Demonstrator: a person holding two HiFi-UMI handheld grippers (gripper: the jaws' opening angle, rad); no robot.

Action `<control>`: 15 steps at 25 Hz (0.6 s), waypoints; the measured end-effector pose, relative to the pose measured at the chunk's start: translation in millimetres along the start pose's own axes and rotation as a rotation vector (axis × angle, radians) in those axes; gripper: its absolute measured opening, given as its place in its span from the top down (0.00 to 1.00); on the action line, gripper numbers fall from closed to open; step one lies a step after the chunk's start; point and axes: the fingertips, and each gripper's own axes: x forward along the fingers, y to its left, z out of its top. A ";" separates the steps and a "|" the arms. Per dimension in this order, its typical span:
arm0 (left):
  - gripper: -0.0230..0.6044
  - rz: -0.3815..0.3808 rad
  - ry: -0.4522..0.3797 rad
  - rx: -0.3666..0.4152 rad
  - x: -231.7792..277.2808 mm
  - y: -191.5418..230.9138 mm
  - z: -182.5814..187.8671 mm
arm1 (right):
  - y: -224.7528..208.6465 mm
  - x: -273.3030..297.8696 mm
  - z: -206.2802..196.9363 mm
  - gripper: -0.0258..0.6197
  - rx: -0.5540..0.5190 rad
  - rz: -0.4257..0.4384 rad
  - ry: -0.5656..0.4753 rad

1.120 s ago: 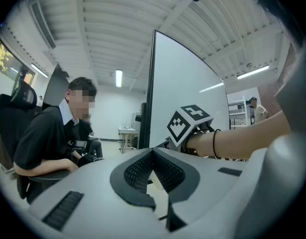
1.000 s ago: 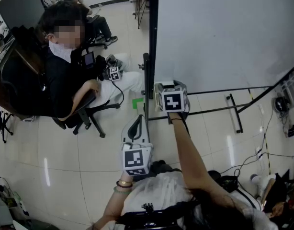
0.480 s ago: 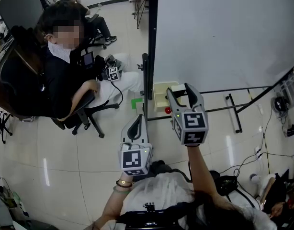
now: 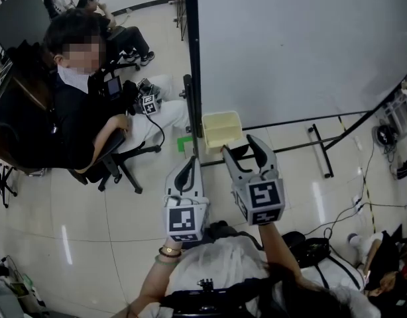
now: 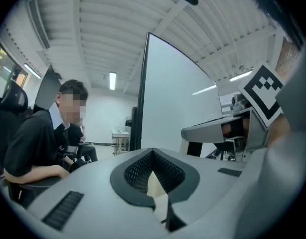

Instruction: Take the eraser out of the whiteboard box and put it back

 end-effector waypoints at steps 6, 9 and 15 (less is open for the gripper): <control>0.96 0.010 -0.034 0.020 0.0 -2.6 3.0 | -4.0 6.8 -4.3 0.54 -0.009 -0.001 -0.008; 0.96 0.015 -0.017 0.013 -2.5 -0.8 -0.4 | -7.4 13.9 9.3 0.54 -0.005 -0.011 -0.036; 0.96 0.053 0.007 -0.009 -4.9 9.1 -6.7 | -18.0 65.1 -5.9 0.54 -0.016 -0.062 0.037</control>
